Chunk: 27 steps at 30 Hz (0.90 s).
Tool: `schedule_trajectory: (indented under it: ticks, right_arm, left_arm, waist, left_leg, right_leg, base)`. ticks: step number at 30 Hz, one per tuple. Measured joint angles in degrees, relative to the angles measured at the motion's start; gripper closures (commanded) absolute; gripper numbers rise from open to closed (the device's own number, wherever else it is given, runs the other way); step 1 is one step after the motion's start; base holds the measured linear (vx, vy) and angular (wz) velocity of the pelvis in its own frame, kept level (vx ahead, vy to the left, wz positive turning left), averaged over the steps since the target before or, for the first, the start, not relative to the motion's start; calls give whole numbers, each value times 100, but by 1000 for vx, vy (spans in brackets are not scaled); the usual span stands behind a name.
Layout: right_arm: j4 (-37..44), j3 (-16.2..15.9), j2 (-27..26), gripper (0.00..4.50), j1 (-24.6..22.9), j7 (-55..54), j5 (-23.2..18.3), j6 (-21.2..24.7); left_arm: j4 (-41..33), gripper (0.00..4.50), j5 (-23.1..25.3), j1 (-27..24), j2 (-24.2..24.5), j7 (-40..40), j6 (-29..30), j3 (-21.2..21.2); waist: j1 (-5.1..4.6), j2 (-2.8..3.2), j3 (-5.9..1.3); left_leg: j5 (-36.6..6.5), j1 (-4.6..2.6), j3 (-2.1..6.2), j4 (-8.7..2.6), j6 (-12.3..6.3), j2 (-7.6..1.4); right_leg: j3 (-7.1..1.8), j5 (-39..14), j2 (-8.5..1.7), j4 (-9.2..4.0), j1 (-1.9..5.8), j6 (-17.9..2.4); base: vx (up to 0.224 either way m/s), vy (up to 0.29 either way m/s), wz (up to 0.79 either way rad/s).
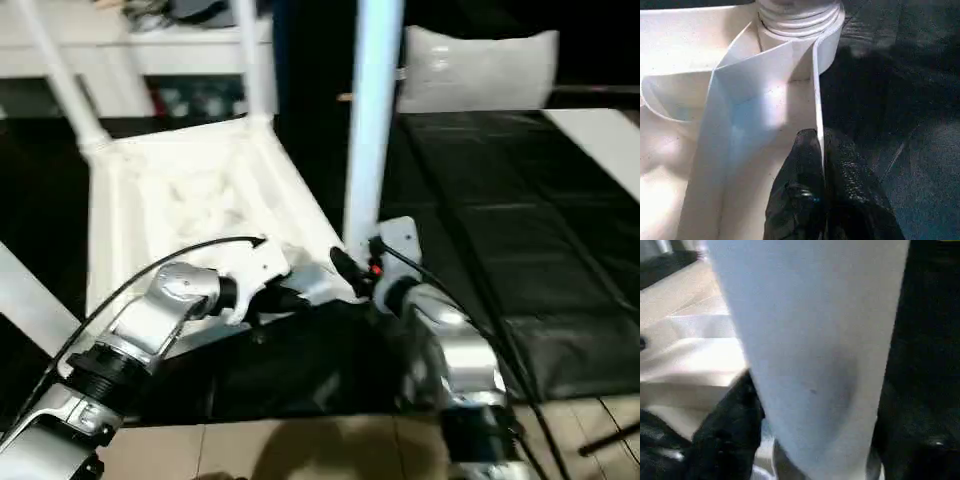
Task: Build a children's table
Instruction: Rotate leg to tighten
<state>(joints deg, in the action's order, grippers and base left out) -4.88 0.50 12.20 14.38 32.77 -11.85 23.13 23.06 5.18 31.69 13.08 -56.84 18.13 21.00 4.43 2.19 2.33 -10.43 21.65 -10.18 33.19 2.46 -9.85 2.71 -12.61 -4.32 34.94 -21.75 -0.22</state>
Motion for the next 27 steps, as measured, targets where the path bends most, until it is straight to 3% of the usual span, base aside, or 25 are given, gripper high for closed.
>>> schedule_trajectory:
  ticks: [4,10,14,17,18,22,27]
  right_arm:
    - [73,7,463,84,-148,757,-222,-117]
    - [79,-86,1479,46,-261,2093,-415,-329]
    - [76,-151,1835,46,-262,2965,-604,-352]
    - [17,-387,2000,46,-148,3495,-654,-367]
    - [-4,-450,2048,72,-100,3652,-658,-376]
    - [-136,-673,2210,87,20,4291,-759,-466]
    - [-303,-901,2213,130,106,4766,-832,-460]
  left_arm:
    - [-31,450,-2,-26,162,-197,-226,24]
    - [-38,450,-88,-85,538,-755,-678,170]
    - [-36,450,-204,-102,810,-1323,-968,241]
    - [-36,450,-215,-99,932,-1645,-1142,307]
    - [-36,450,-216,-95,961,-1731,-1220,358]
    - [-37,450,-314,-66,1119,-2183,-1425,498]
    - [-140,450,-330,-51,1205,-2485,-1449,608]
  waist:
    - [84,7,0]
    - [101,13,4]
    - [115,9,6]
    - [179,4,6]
    - [203,0,6]
    - [307,-27,2]
    - [362,-68,-1]
  left_leg:
    - [5,31,3,10,-3,-10]
    - [-1,34,4,39,-5,-10]
    - [0,33,5,42,-6,-13]
    - [0,36,5,49,-8,-13]
    - [-1,37,4,52,-11,-13]
    - [-3,42,3,63,-18,-14]
    - [-3,40,2,72,-18,-15]
  right_leg:
    - [22,1,0,9,-23,0]
    - [23,6,-7,8,-8,-5]
    - [27,7,-6,16,-9,-6]
    - [27,8,-7,17,-9,-6]
    - [27,8,-8,18,-9,-6]
    - [30,8,-11,23,-9,-6]
    - [29,8,-12,35,-11,-7]
  base:
    - [0,0,0]
    - [0,0,0]
    - [0,0,0]
    - [0,0,0]
    - [0,0,0]
    - [0,0,0]
    - [0,0,0]
